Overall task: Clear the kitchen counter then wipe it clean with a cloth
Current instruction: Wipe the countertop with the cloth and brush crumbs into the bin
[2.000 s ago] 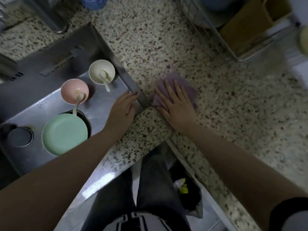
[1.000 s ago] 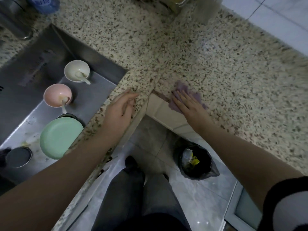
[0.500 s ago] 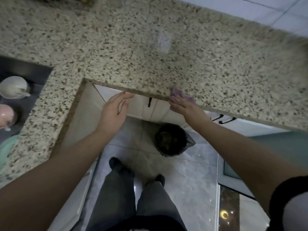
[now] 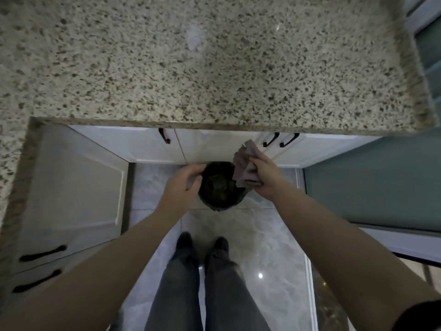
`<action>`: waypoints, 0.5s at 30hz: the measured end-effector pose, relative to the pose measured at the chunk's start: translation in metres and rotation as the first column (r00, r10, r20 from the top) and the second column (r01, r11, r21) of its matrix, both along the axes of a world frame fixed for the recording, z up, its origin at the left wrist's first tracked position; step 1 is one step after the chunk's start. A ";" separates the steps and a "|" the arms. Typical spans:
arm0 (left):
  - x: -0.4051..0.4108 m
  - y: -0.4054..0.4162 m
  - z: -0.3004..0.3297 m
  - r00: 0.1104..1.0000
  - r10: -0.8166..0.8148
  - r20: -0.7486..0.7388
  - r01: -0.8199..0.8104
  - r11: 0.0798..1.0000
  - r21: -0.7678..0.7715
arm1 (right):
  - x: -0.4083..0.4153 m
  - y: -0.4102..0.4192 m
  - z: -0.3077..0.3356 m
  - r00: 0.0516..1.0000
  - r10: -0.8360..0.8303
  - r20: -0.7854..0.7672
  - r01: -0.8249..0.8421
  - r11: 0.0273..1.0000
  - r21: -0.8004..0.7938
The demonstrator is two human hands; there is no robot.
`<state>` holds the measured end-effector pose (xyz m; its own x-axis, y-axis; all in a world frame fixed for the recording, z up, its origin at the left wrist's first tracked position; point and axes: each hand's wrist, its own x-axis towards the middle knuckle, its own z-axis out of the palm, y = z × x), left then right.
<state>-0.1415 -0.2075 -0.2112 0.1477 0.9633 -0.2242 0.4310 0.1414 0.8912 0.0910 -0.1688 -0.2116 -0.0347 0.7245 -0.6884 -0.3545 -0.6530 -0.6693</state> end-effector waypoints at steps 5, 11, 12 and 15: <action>0.037 0.017 -0.059 0.980 0.114 0.162 -0.048 0.930 -0.365 | 0.001 0.002 -0.055 0.878 -0.400 -0.264 0.351 0.912 -0.213; 0.078 0.043 -0.104 0.806 0.464 0.368 0.098 0.510 -0.855 | 0.001 -0.009 -0.109 0.741 -0.472 -0.477 0.395 0.881 -0.260; 0.082 0.045 -0.112 0.792 0.470 0.389 0.109 0.518 -0.848 | -0.001 -0.008 -0.118 0.743 -0.495 -0.451 0.430 0.869 -0.246; 0.092 0.046 -0.142 0.826 0.430 0.364 0.058 0.578 -0.814 | -0.004 -0.005 -0.146 0.748 -0.521 -0.412 0.457 0.853 -0.251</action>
